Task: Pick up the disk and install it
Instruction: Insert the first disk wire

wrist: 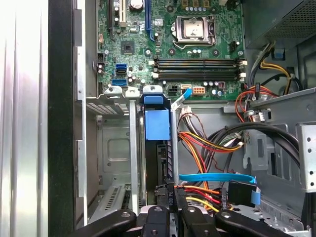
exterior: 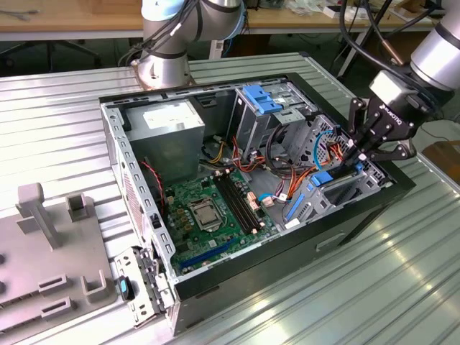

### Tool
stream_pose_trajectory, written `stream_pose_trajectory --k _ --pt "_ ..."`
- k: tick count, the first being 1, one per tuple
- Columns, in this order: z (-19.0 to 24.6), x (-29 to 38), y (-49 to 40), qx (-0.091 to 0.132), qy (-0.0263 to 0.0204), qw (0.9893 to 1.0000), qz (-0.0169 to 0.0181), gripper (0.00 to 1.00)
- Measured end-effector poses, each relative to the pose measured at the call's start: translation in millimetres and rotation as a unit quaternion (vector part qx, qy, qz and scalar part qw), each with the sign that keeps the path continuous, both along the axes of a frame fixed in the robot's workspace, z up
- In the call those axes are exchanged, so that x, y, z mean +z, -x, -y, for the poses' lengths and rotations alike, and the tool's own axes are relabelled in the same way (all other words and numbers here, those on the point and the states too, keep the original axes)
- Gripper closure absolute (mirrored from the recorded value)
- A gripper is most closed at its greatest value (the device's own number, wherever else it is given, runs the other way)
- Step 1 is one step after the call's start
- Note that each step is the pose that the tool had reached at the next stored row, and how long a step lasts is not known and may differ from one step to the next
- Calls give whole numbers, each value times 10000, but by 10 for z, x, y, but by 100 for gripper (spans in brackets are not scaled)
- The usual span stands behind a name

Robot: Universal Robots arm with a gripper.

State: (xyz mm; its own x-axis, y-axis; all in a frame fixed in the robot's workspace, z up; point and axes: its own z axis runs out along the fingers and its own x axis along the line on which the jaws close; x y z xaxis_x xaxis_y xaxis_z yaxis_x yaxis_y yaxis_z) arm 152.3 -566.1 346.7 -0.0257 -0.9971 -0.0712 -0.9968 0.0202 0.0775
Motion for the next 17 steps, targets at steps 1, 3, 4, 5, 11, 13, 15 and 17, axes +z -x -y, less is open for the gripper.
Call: stream_pose_trajectory --k 1,3,4,5,11,13,15,17 --pt "1 -2 0 0 0 10000 0 84" --pt "2 -13 0 0 -1 10000 0 84" --pt "1 -16 0 0 0 10000 0 84" --pt "2 -19 0 0 0 10000 0 84" --pt "2 -41 0 0 0 10000 0 84" --pt "2 -51 0 0 1 10000 0 84" --pt "4 -86 0 0 4 10000 0 84" --pt "4 -100 0 0 6 10000 0 84"
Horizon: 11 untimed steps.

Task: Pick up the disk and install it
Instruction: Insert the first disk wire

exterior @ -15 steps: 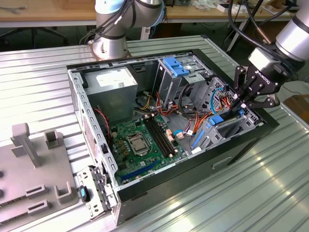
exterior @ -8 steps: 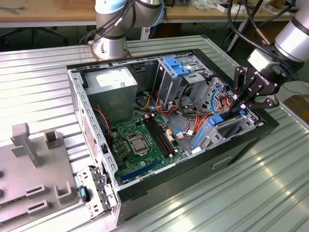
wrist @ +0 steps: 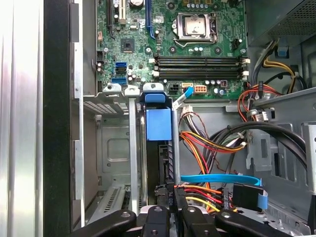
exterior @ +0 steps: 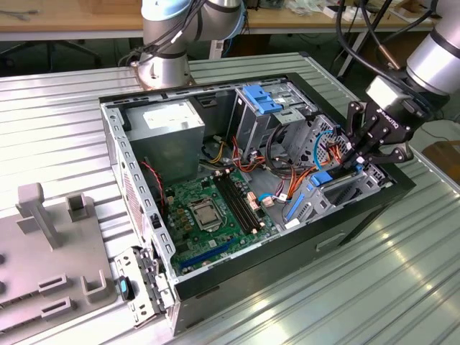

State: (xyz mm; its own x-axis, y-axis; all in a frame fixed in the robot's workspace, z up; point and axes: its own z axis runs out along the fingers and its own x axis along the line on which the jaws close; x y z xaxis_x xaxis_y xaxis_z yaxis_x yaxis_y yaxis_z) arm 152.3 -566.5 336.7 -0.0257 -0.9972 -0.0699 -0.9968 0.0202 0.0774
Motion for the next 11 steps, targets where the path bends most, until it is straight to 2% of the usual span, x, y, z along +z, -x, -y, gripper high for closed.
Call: stream_pose_trajectory --k 8,9,11 --pt "1 -13 1 0 -16 10000 0 83" --pt "1 23 1 0 -9 10000 0 76" --pt "1 50 1 0 -10 10000 0 76"
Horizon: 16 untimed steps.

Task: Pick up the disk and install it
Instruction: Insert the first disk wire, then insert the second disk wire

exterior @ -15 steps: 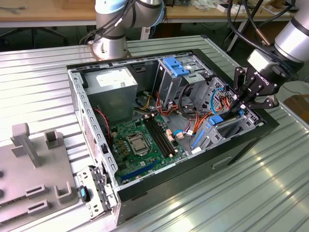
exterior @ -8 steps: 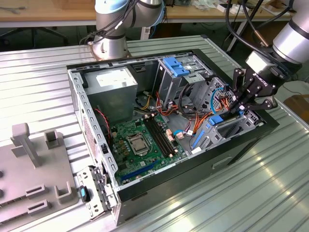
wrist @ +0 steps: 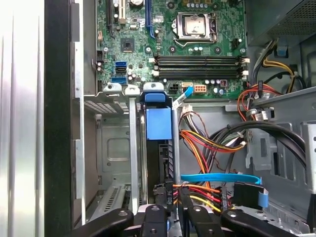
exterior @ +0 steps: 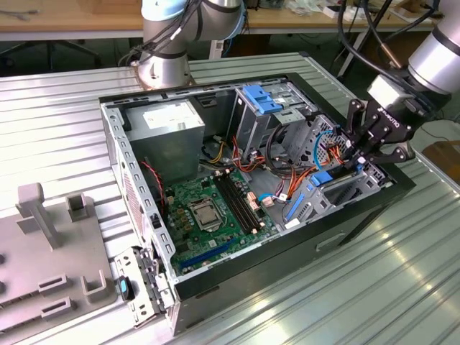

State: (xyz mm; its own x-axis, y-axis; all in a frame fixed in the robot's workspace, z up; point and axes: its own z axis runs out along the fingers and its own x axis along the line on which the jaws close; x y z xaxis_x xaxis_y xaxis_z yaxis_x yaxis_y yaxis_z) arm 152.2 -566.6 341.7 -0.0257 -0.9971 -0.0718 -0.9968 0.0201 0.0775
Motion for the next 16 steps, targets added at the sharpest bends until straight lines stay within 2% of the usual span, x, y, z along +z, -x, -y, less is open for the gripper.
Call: stream_pose_trajectory --k 2,4,5,7,9,10,12,16 --pt "0 44 0 0 3 10000 0 76" --pt "0 60 0 0 1 10000 0 76" --pt "0 62 0 0 1 10000 0 78" --pt "0 64 0 0 3 10000 0 89" --pt "0 78 0 0 4 10000 0 89" --pt "0 170 70 1 4 10000 15 89" --pt "0 170 83 1 5 10000 33 89" --pt "0 169 104 3 64 9999 128 89"
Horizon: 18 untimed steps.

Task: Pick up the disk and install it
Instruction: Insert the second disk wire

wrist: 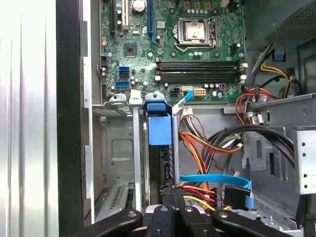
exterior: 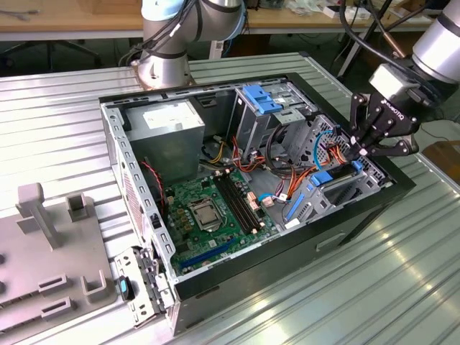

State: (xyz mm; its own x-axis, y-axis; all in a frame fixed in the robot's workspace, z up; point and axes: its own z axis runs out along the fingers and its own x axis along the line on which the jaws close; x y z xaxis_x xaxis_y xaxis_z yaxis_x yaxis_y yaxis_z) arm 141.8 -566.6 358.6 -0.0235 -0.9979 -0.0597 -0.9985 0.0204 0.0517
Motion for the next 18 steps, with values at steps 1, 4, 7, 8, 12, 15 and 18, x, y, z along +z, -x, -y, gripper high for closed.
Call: stream_pose_trajectory --k 1,4,7,8,12,15,18 --pt "0 0 2 1 25 10000 25 89" --pt "1 0 4 5 139 9999 89 89" --pt "-2 3 5 6 165 9998 89 89" --pt "-2 4 5 7 166 9998 89 89" --pt "-30 42 6 23 165 9998 89 89" --pt "-65 117 6 35 164 9998 90 89" --pt "-127 185 6 45 167 9998 90 89"
